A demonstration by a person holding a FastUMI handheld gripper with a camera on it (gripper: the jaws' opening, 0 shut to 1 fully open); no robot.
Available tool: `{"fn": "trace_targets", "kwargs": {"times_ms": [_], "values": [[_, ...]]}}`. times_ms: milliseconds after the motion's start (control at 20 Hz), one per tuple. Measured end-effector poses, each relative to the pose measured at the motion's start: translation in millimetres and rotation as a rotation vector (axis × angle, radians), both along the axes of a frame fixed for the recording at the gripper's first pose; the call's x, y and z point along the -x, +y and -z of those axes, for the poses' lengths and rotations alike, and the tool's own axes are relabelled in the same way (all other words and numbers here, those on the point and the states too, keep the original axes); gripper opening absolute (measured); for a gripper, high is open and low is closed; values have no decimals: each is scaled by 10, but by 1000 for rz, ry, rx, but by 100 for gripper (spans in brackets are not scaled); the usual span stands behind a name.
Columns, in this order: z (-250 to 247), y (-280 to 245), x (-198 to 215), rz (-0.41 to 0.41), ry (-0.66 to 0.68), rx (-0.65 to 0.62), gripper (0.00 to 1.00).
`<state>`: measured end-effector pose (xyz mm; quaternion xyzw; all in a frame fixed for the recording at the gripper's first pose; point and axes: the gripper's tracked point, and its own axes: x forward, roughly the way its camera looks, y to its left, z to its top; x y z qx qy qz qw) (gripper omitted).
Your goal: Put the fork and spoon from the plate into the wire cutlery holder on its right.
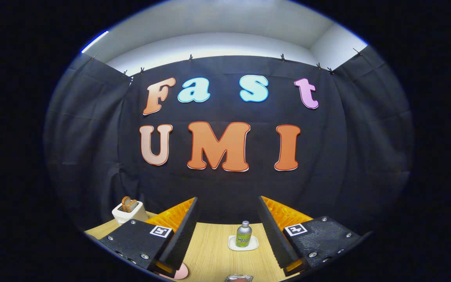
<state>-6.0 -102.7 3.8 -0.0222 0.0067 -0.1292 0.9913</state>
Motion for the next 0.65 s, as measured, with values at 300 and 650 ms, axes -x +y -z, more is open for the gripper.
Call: {"fn": "trace_targets", "kwargs": {"times_ms": [300,650], "values": [[20,10,32,-10,-11,7,92],[28,15,41,-6,-17,9,93]]}}
